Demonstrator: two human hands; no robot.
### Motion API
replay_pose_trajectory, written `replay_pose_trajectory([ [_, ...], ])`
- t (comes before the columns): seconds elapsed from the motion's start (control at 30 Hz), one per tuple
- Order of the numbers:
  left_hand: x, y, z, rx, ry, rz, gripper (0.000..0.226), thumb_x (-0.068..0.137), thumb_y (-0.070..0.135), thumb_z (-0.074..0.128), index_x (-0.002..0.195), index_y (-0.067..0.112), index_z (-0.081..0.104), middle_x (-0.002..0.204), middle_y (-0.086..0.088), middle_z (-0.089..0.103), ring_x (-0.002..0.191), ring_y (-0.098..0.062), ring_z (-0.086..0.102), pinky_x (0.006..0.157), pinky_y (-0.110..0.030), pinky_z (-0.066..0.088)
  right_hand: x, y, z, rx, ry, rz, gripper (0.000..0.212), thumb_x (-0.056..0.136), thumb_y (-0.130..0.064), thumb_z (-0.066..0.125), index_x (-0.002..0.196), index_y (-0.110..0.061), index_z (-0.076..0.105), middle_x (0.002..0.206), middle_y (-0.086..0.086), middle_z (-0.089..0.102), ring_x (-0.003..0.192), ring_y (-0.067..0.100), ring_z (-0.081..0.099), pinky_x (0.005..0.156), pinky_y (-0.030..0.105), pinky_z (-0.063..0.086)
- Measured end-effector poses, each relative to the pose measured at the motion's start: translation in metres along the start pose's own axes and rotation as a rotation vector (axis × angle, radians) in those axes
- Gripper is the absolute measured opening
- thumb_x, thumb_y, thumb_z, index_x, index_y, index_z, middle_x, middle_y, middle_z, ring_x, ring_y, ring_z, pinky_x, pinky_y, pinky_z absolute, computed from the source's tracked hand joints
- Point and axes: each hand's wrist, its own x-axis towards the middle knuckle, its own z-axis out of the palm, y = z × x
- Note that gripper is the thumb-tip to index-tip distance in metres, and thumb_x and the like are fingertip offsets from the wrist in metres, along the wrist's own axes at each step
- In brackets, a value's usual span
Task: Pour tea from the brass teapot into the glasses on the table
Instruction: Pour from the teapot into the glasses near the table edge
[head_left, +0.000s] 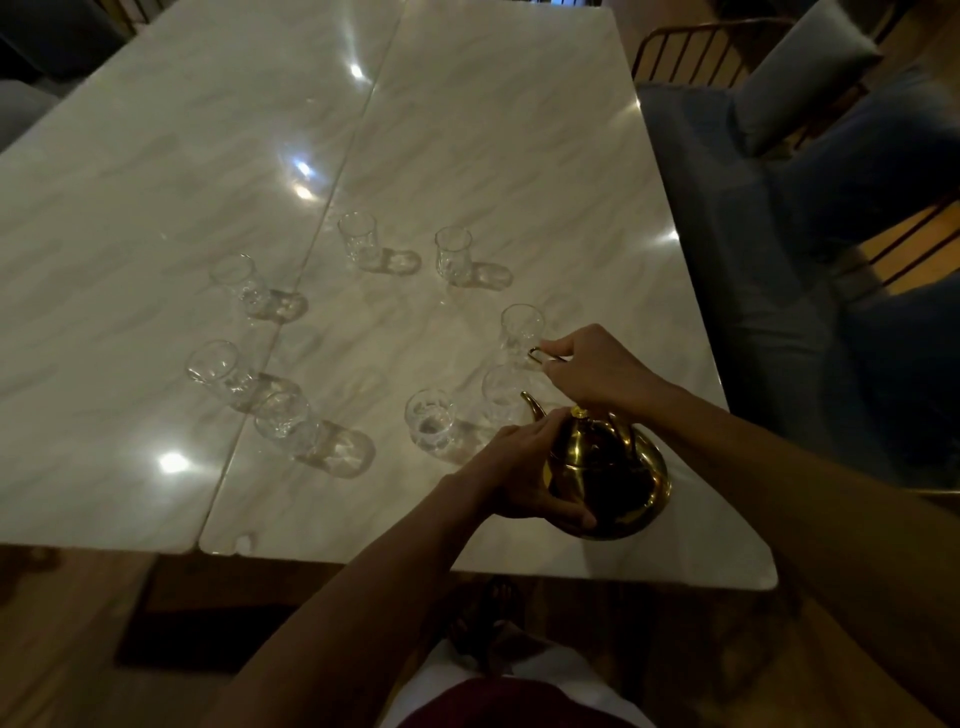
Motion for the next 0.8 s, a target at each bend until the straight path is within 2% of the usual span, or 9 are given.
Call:
replay_pose_trajectory([
  [0.1, 0.0003, -0.0009, -0.0001, 0.002, 0.002, 0.002, 0.122, 0.068, 0.051, 0.093, 0.162, 0.021, 0.021, 0.158, 0.0, 0.048, 0.143, -0.021, 0.047, 0.117, -0.032, 0.032, 0.001, 0.0012, 0.001, 0.005, -0.008, -0.004, 0.042, 0.092, -0.016, 0.054, 0.134, -0.016, 0.059, 0.128, 0.006, 0.066, 0.058, -0.002, 0.044, 0.052, 0.016, 0.033],
  [0.17, 0.0006, -0.0014, 0.0005, 0.002, 0.003, 0.002, 0.121, 0.069, 0.05, 0.093, 0.162, 0.02, 0.021, 0.158, 0.0, 0.049, 0.143, -0.022, 0.047, 0.111, -0.026, 0.03, 0.0013, 0.001, 0.0008, 0.005, -0.004, -0.007, 0.041, 0.092, -0.016, 0.055, 0.133, -0.016, 0.06, 0.128, 0.006, 0.066, 0.06, -0.001, 0.048, 0.053, 0.017, 0.036],
  [0.3, 0.0006, -0.0012, 0.0008, -0.004, 0.0, 0.002, 0.123, 0.069, 0.051, 0.092, 0.163, 0.021, 0.019, 0.159, 0.0, 0.047, 0.145, -0.022, 0.045, 0.113, -0.026, 0.028, 0.0008, 0.0, -0.0002, -0.011, -0.007, -0.01, 0.04, 0.092, -0.016, 0.055, 0.132, -0.016, 0.061, 0.129, 0.006, 0.065, 0.082, 0.009, 0.064, 0.067, 0.023, 0.049],
  [0.4, 0.0009, -0.001, 0.0011, 0.001, -0.003, -0.002, 0.122, 0.068, 0.053, 0.092, 0.162, 0.021, 0.02, 0.159, 0.001, 0.048, 0.144, -0.021, 0.046, 0.12, -0.031, 0.03, -0.0001, -0.0009, -0.0009, -0.008, -0.004, 0.001, 0.042, 0.092, -0.017, 0.056, 0.133, -0.017, 0.06, 0.134, 0.006, 0.062, 0.097, 0.014, 0.065, 0.076, 0.025, 0.051],
  [0.47, 0.0018, -0.0032, 0.0027, 0.003, -0.002, -0.002, 0.123, 0.066, 0.058, 0.092, 0.161, 0.022, 0.023, 0.156, 0.003, 0.05, 0.141, -0.02, 0.05, 0.121, -0.044, 0.037, -0.0009, -0.0018, -0.0012, -0.015, -0.005, 0.001, 0.042, 0.092, -0.017, 0.055, 0.134, -0.017, 0.059, 0.135, 0.006, 0.061, 0.097, 0.012, 0.063, 0.071, 0.022, 0.047],
  [0.5, 0.0026, -0.0045, 0.0034, 0.004, -0.003, -0.002, 0.122, 0.065, 0.058, 0.092, 0.16, 0.023, 0.023, 0.155, 0.003, 0.051, 0.14, -0.019, 0.05, 0.12, -0.045, 0.039, -0.001, -0.002, -0.0012, -0.016, -0.003, 0.001, 0.043, 0.092, -0.016, 0.055, 0.134, -0.017, 0.059, 0.135, 0.006, 0.061, 0.097, 0.013, 0.063, 0.069, 0.021, 0.045],
  [0.6, 0.0039, -0.0052, 0.0043, 0.004, -0.009, -0.013, 0.122, 0.066, 0.058, 0.092, 0.161, 0.024, 0.022, 0.156, 0.003, 0.051, 0.142, -0.02, 0.049, 0.121, -0.044, 0.036, 0.0003, -0.0018, -0.0011, -0.008, 0.004, 0.009, 0.042, 0.091, -0.017, 0.056, 0.133, -0.017, 0.059, 0.131, 0.007, 0.064, 0.091, 0.015, 0.065, 0.067, 0.022, 0.045],
  [0.7, 0.0044, -0.0054, 0.0046, 0.01, -0.02, -0.035, 0.124, 0.065, 0.061, 0.09, 0.161, 0.028, 0.017, 0.159, 0.003, 0.047, 0.146, -0.023, 0.044, 0.123, -0.045, 0.032, 0.0015, -0.0013, -0.0011, -0.01, -0.003, 0.012, 0.043, 0.091, -0.016, 0.056, 0.134, -0.017, 0.059, 0.134, 0.007, 0.062, 0.098, 0.014, 0.062, 0.07, 0.021, 0.045],
  [0.8, 0.0056, -0.0064, 0.0055, 0.004, -0.022, -0.042, 0.125, 0.064, 0.063, 0.089, 0.161, 0.029, 0.017, 0.158, 0.003, 0.048, 0.145, -0.023, 0.046, 0.122, -0.047, 0.034, 0.0027, -0.0006, -0.0011, -0.005, -0.01, 0.007, 0.043, 0.091, -0.016, 0.056, 0.134, -0.017, 0.059, 0.132, 0.007, 0.063, 0.087, 0.012, 0.061, 0.063, 0.02, 0.043],
])
